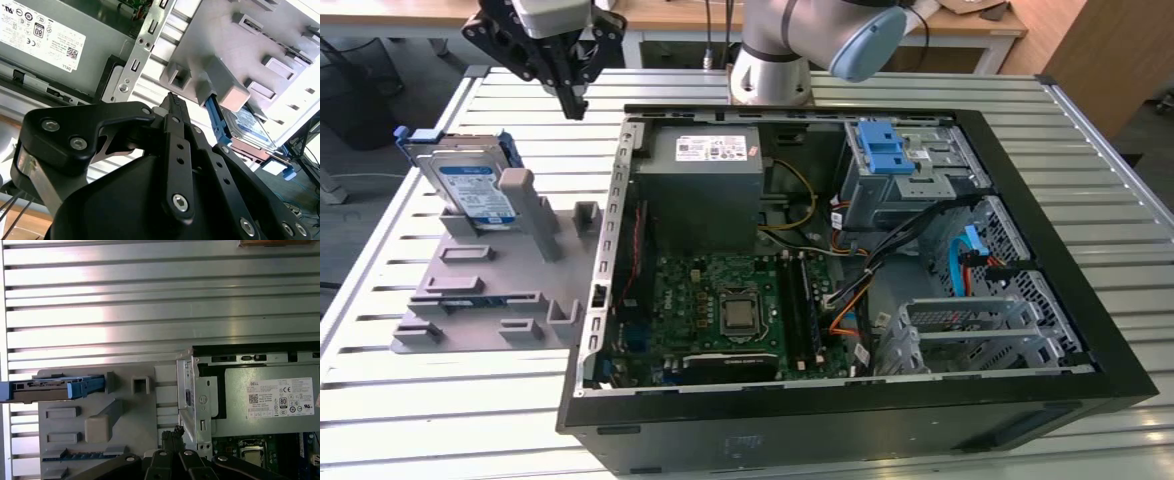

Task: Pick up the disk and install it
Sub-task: 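Reach for the disk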

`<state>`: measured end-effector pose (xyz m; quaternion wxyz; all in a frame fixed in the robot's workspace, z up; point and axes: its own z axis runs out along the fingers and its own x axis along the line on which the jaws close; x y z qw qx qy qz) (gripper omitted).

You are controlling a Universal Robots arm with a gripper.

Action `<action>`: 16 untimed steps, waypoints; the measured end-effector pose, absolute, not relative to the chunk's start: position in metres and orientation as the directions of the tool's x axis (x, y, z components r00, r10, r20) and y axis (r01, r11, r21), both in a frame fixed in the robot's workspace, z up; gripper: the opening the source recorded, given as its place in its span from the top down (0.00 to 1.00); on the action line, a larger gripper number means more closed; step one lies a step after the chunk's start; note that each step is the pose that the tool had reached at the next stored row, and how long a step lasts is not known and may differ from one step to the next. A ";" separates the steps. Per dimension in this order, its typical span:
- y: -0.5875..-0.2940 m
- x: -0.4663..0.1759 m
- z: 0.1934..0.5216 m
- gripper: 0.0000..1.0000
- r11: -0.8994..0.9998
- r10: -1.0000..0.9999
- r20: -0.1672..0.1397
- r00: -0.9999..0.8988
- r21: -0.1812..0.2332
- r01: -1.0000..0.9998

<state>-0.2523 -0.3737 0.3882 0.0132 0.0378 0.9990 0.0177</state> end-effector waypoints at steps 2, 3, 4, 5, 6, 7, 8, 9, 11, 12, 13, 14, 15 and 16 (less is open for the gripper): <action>-0.374 -0.254 0.388 0.89 0.997 0.076 -0.025 -0.997 0.036 0.075; -0.374 -0.255 0.388 0.89 0.997 0.076 -0.025 -0.997 0.036 0.075; -0.374 -0.255 0.388 0.89 0.997 0.076 -0.025 -0.997 0.036 0.075; -0.374 -0.256 0.388 0.89 0.997 0.076 -0.025 -0.997 0.036 0.075; -0.374 -0.257 0.388 0.89 0.997 0.076 -0.025 -0.997 0.036 0.075; -0.373 -0.258 0.388 0.89 0.997 0.076 -0.025 -0.997 0.036 0.075; -0.373 -0.259 0.388 0.89 0.997 0.076 -0.025 -0.997 0.036 0.075; -0.373 -0.260 0.388 0.89 0.997 0.076 -0.025 -0.997 0.036 0.075; -0.372 -0.263 0.388 0.89 0.997 0.076 -0.025 -0.997 0.036 0.075; -0.372 -0.265 0.388 0.89 0.997 0.076 -0.025 -0.997 0.036 0.075; -0.372 -0.268 0.387 0.89 0.997 0.076 -0.025 -0.997 0.036 0.075; -0.372 -0.271 0.387 0.89 0.997 0.076 -0.025 -0.997 0.036 0.075; -0.372 -0.273 0.387 0.89 0.997 0.076 -0.025 -0.997 0.036 0.075; -0.371 -0.276 0.387 0.89 0.997 0.076 -0.025 -0.997 0.036 0.075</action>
